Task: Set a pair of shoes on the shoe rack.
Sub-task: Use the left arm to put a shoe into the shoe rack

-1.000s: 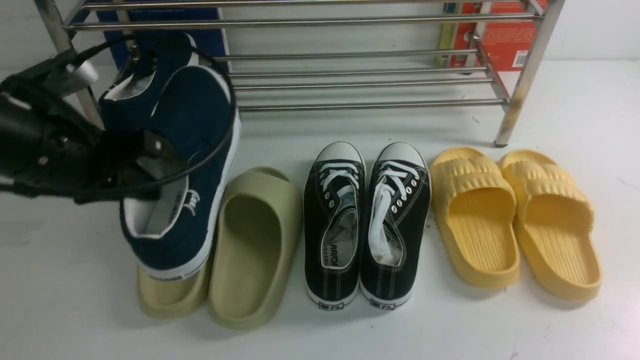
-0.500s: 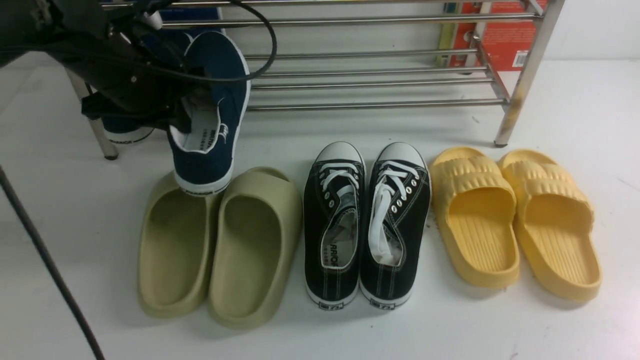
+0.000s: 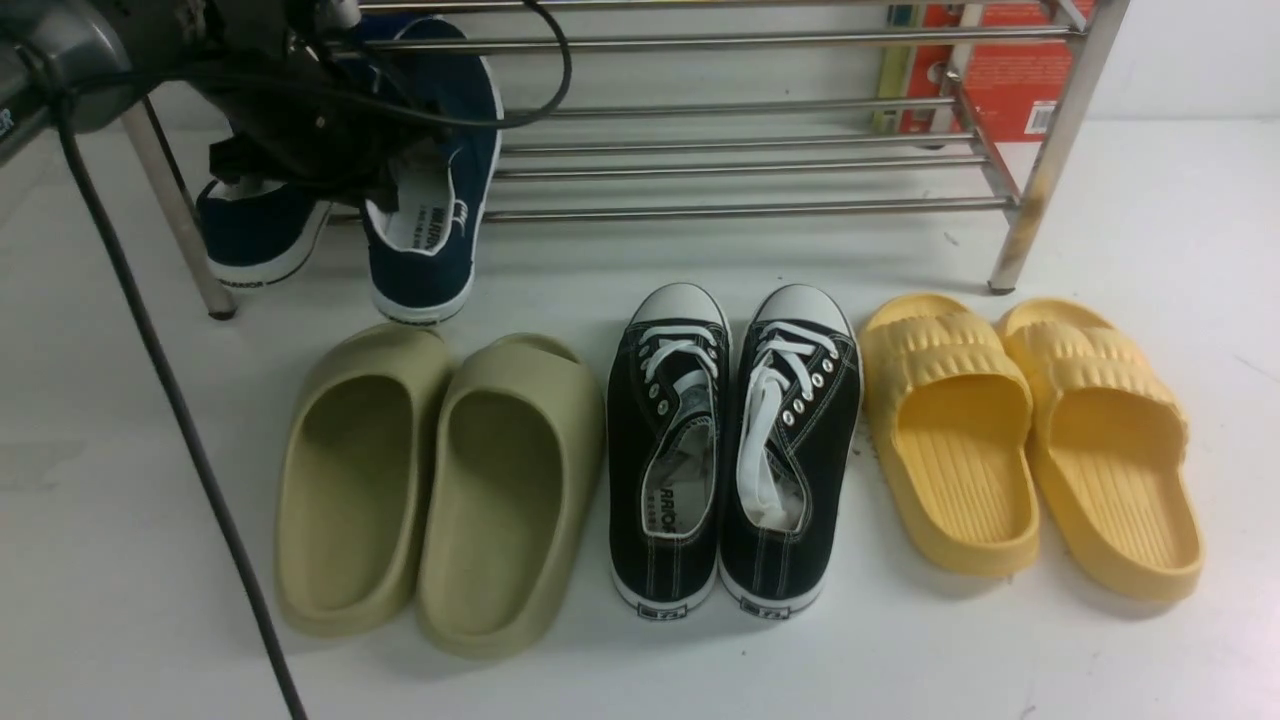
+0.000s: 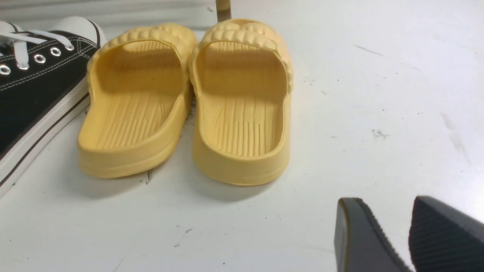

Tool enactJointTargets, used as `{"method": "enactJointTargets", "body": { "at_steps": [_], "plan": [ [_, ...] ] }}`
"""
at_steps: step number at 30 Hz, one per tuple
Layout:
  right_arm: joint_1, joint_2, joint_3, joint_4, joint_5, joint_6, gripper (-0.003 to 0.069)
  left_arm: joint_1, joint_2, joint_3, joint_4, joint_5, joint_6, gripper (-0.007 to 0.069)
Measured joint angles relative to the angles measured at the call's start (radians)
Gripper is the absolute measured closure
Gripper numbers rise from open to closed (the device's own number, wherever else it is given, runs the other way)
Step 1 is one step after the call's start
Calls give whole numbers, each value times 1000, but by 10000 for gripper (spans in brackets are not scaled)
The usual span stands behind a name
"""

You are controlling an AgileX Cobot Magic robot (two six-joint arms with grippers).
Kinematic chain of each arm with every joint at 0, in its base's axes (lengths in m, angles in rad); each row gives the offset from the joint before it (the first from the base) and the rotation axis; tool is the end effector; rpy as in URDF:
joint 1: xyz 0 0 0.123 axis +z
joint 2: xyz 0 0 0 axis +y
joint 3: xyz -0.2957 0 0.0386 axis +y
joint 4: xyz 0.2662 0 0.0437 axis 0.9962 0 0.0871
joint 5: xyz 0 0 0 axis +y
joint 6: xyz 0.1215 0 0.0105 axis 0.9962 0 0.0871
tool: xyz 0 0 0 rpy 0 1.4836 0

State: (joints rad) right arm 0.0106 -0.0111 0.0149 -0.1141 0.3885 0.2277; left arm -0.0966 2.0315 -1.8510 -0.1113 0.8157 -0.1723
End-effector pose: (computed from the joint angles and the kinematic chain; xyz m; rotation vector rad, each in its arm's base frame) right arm 0.0866 -0.0044 0.1646 0.1340 1.8688 0.0510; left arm 0.5073 -0.0591 0.2702 -0.1544 2.4844 -0.2470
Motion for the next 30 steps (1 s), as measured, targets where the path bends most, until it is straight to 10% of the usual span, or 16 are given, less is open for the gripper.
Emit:
{"method": "enactJointTargets", "body": {
  "at_steps": [30],
  "plan": [
    [0, 0, 0, 0, 0, 0, 419, -2, 103, -8, 26, -255, -10, 627]
  ]
}}
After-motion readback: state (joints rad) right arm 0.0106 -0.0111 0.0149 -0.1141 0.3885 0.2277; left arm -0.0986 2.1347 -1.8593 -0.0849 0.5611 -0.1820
